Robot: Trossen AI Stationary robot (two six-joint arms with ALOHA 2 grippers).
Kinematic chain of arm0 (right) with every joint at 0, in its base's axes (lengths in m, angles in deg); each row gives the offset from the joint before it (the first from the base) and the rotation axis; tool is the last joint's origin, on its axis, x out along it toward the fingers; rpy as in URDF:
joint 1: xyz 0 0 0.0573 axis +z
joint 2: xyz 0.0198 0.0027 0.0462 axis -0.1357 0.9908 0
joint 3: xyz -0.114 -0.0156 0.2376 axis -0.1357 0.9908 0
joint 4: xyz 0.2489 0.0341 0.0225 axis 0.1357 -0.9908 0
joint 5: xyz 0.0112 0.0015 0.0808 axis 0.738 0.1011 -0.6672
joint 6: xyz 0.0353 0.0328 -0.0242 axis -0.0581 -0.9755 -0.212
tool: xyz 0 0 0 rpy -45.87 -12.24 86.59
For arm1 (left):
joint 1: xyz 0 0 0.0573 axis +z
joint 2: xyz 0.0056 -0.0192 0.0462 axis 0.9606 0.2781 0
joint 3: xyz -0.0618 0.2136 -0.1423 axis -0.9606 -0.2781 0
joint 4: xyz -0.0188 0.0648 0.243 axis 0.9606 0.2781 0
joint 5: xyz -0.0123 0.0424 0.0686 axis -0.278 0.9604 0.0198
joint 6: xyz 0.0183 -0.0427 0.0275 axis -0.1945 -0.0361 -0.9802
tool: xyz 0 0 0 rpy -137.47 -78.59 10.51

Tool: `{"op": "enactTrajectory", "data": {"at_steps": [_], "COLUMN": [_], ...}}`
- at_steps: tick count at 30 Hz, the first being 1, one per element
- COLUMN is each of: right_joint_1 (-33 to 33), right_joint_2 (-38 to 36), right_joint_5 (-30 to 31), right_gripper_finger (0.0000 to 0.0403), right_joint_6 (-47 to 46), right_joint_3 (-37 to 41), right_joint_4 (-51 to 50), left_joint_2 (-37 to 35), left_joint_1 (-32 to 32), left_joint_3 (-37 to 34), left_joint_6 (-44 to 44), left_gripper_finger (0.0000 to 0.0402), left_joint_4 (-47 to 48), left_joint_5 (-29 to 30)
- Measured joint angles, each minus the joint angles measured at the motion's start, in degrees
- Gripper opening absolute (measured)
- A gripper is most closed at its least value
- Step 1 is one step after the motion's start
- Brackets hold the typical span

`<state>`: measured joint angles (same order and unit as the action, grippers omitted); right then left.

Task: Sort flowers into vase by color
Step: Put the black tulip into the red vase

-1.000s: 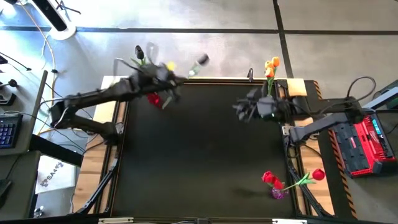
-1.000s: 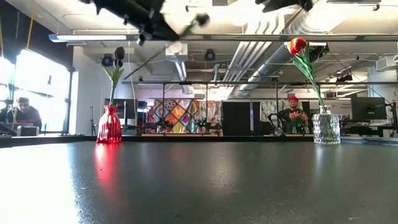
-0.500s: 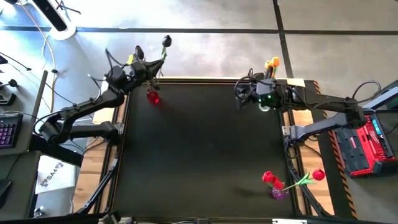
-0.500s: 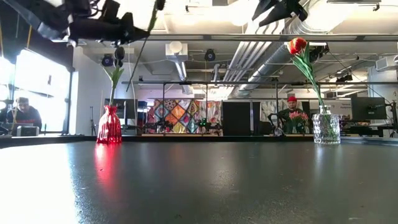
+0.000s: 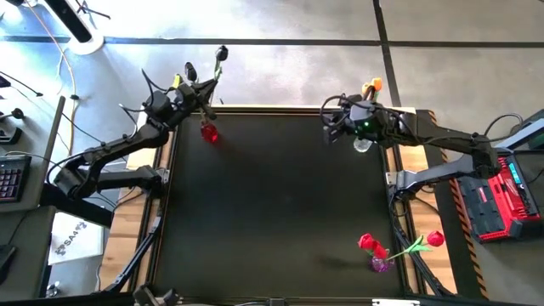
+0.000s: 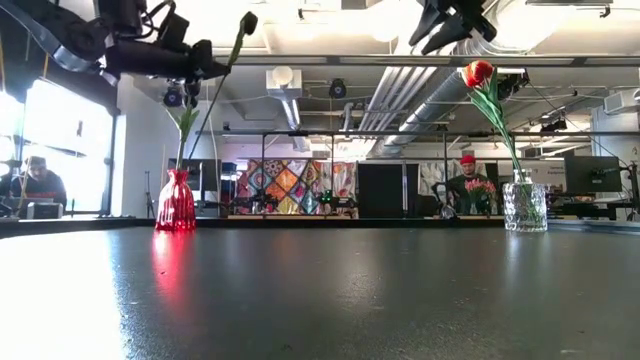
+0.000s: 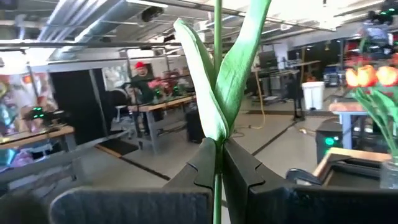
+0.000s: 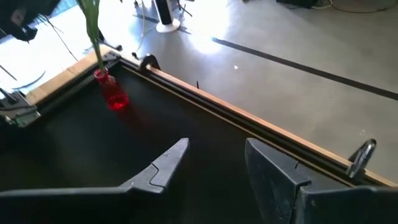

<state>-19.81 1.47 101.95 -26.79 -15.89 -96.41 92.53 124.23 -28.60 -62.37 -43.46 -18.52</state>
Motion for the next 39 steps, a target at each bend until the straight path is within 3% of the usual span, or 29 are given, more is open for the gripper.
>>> {"op": "enactTrajectory", "data": {"at_steps": [7, 17, 28, 39], "right_joint_1": [0.0, -1.0, -3.7, -3.7], "right_joint_2": [0.0, 0.0, 0.0, 0.0], "right_joint_5": [0.0, 0.4, -2.7, -5.2], "right_gripper_finger": [0.0145, 0.0145, 0.0145, 0.0145], "right_joint_6": [0.3, 2.8, 3.5, 2.2], "right_joint_3": [0.0, 0.0, 0.0, 0.0], "right_joint_4": [-3.4, -3.9, -2.4, -2.5], "left_joint_2": [-2.8, -8.6, -9.3, -9.3], "left_joint_1": [2.2, 2.2, 2.2, 2.2], "left_joint_3": [-8.9, -17.0, -17.6, -17.6], "left_joint_6": [7.7, 6.1, 6.5, 9.0], "left_gripper_finger": [0.0, 0.0, 0.0, 0.0005], "left_joint_4": [-7.9, -10.2, -13.8, -9.4], "left_joint_5": [2.7, 5.8, 3.5, 3.4]}}
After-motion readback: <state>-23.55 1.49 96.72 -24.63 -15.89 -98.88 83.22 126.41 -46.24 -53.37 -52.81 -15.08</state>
